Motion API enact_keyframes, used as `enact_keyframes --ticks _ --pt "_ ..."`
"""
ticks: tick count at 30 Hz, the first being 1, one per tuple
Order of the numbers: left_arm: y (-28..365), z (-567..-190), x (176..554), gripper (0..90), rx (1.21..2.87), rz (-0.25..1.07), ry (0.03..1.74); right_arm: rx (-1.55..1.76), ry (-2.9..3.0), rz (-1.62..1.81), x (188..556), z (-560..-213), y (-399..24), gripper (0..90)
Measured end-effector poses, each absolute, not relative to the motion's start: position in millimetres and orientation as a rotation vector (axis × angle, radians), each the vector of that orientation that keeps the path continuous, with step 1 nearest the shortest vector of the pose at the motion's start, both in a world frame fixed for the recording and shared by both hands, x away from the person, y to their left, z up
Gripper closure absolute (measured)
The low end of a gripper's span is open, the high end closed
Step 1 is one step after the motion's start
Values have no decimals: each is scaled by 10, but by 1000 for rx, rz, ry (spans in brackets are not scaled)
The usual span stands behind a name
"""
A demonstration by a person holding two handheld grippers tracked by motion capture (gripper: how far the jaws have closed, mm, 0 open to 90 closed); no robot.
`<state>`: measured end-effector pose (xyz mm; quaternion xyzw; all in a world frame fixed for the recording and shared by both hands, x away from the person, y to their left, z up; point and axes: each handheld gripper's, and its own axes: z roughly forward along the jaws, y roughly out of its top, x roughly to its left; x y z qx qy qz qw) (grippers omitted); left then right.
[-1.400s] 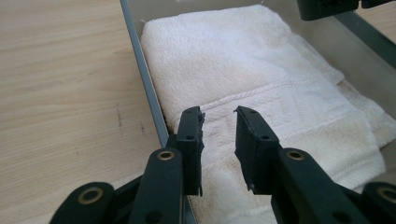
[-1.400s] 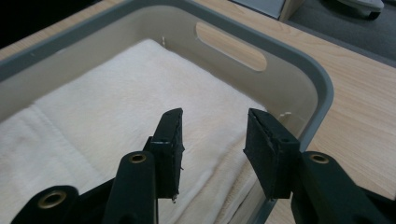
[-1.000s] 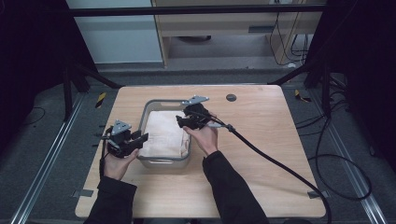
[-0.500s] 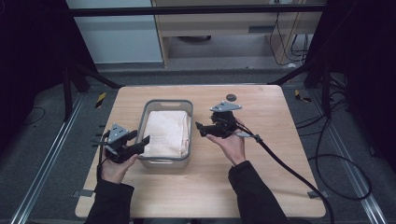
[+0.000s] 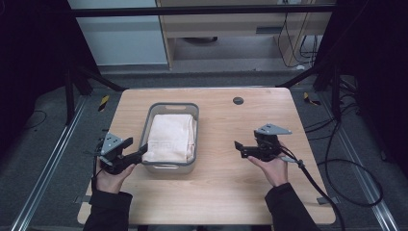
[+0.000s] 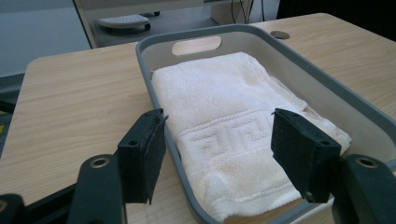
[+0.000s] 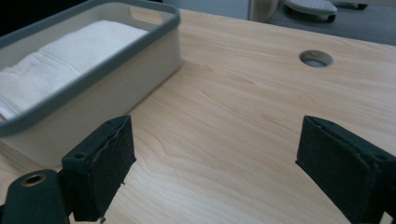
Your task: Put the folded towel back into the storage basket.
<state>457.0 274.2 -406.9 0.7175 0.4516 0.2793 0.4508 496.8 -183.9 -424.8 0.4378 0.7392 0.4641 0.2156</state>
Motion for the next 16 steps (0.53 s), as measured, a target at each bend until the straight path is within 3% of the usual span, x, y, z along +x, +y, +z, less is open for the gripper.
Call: enact_keyframes --ticks 9,16 --pt "2843 -4142 4477 248 1746 767 1095 1259 2021 1226 4722 -4511 -2287 97" --pt "2962 -4269 4408 228 1749 796 1130 1298 2014 1163 4528 -4734 -2561 95"
